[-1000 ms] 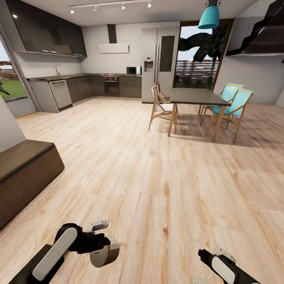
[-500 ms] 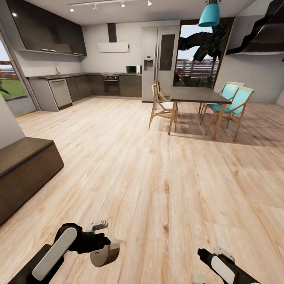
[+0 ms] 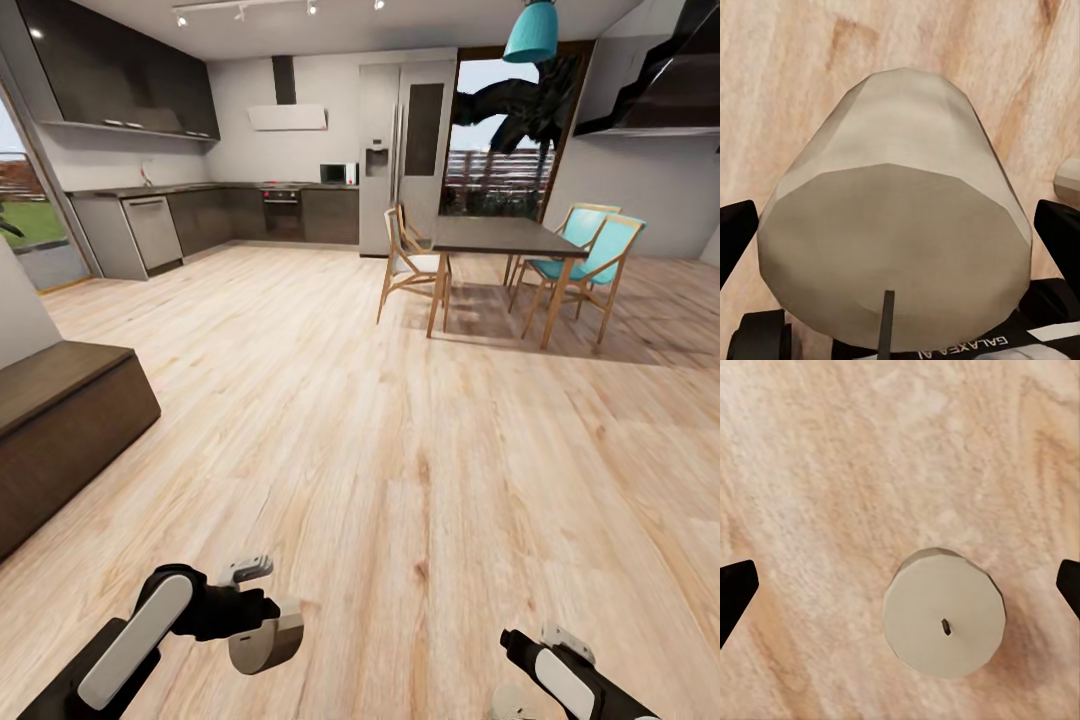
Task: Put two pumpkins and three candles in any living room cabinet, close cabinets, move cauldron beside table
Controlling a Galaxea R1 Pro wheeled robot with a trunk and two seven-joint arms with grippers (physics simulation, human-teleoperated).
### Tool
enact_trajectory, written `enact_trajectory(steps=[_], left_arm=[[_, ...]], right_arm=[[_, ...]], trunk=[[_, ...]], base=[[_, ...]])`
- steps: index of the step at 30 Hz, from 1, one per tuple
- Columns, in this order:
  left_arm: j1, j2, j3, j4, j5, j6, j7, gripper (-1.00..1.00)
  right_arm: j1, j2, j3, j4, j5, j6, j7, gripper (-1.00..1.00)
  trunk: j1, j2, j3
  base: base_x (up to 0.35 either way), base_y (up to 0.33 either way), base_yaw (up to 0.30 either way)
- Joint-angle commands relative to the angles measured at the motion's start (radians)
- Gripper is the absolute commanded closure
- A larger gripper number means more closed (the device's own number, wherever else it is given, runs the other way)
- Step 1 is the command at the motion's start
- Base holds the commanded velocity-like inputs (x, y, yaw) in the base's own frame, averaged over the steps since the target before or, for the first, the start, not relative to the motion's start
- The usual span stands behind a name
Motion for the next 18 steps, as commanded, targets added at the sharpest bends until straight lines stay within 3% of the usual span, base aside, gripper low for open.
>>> enact_trajectory(steps=[1, 5, 11, 14, 16, 18], left_arm=[[-0.001, 0.002, -0.001, -0.002, 0.012, 0.0, 0.008, 1.0], [-0.001, 0.01, -0.001, -0.004, 0.038, 0.001, -0.058, 1.0], [-0.001, 0.078, -0.001, -0.01, 0.097, 0.001, -0.221, 1.0], [-0.001, 0.102, 0.0, -0.009, 0.126, 0.001, -0.272, 1.0], [-0.001, 0.11, 0.005, -0.009, 0.136, 0.001, -0.288, 1.0], [0.0, 0.115, 0.037, -0.008, 0.146, 0.001, -0.303, 1.0]], right_arm=[[-0.001, -0.001, 0.007, -0.003, -0.004, 0.004, -0.008, -1.0], [-0.005, 0.0, 0.006, 0.002, -0.006, 0.011, -0.017, -1.0], [-0.037, 0.003, 0.005, 0.005, -0.008, 0.166, -0.073, -1.0], [-0.043, 0.01, 0.005, 0.003, -0.008, 0.197, -0.096, -1.0], [-0.044, 0.013, 0.005, 0.002, -0.008, 0.204, -0.101, -1.0], [-0.045, 0.016, 0.005, 0.002, -0.008, 0.207, -0.105, -1.0]], trunk=[[0.004, -0.008, -0.004], [0.019, -0.036, -0.017], [0.042, -0.078, -0.035], [0.054, -0.099, -0.045], [0.061, -0.113, -0.051], [0.069, -0.127, -0.057]], base=[[0.0, 0.0, 0.0], [0.0, 0.0, 0.0], [0.0, 0.0, 0.0], [0.0, 0.0, 0.0], [0.0, 0.0, 0.0], [0.0, 0.0, 0.0]])
